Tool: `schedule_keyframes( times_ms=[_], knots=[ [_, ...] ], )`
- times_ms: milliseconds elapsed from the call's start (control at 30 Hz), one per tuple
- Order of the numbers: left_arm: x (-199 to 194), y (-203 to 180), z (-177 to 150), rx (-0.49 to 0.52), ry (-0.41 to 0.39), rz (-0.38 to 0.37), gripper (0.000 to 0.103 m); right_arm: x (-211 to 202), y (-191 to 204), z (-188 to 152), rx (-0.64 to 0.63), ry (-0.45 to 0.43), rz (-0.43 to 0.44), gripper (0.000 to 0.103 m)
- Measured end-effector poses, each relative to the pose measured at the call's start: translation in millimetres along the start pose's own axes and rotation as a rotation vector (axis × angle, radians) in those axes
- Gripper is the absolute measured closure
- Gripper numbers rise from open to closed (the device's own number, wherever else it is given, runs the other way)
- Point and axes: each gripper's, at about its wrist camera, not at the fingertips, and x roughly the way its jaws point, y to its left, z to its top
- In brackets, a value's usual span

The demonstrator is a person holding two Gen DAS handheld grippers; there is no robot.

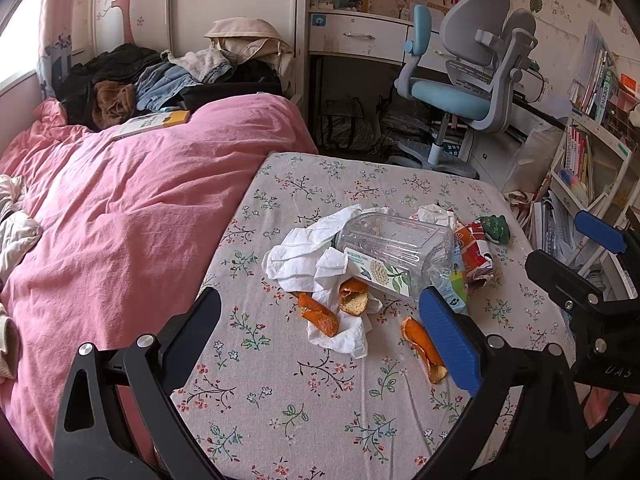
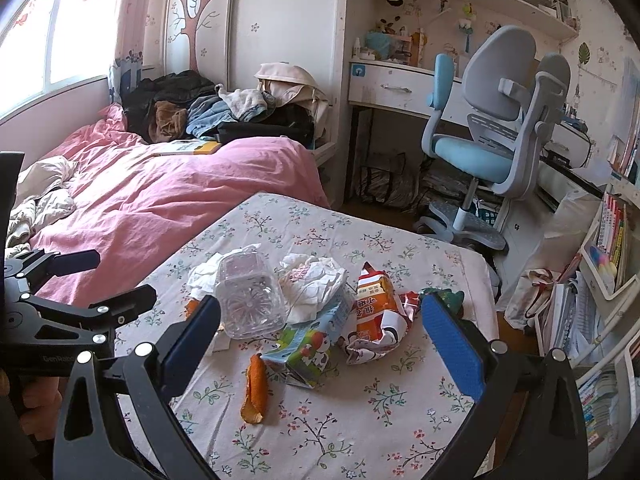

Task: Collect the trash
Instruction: 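Move both tools over the table toward the tissue and orange peels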

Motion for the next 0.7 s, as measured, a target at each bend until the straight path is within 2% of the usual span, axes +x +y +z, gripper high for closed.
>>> schedule_keyframes(
  times_ms=[700],
  knots=[
    [0.0,-0.1,0.0,-0.001,0.001,-0.001,0.007,1.4,3.0,-0.9,-0.003,0.009,0.011,0.006]
  ],
)
